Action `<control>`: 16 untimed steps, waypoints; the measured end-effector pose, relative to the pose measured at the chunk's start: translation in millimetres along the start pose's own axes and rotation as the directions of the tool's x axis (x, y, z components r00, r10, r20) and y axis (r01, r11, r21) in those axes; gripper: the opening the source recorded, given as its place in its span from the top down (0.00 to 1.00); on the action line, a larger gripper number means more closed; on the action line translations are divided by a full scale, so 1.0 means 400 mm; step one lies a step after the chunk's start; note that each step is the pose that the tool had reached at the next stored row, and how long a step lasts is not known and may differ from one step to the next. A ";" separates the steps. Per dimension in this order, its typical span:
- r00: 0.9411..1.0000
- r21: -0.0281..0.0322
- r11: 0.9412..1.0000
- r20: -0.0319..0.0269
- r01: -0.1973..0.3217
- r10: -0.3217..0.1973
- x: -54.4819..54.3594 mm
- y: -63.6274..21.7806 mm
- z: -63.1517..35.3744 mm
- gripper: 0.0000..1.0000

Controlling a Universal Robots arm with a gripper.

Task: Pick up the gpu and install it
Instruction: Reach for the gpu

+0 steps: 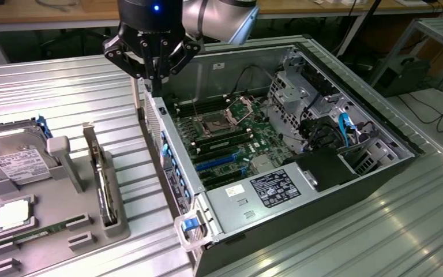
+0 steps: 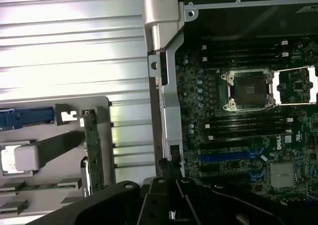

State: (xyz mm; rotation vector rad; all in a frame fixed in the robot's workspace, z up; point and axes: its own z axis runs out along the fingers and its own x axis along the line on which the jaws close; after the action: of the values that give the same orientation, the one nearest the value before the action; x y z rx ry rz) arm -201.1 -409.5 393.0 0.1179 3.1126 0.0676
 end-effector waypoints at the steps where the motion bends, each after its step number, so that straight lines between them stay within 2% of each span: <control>1: 1.000 0.000 1.000 0.000 0.000 0.000 0.003 -0.001 0.000 0.89; 8: 1.000 0.000 1.000 0.000 0.001 -0.001 0.019 -0.009 0.001 0.89; 16: 1.000 0.000 1.000 0.000 0.002 -0.002 0.028 -0.042 0.000 0.89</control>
State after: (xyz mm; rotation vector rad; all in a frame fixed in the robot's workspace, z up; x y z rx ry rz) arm -213.4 -425.4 391.9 0.1154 3.1127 0.0677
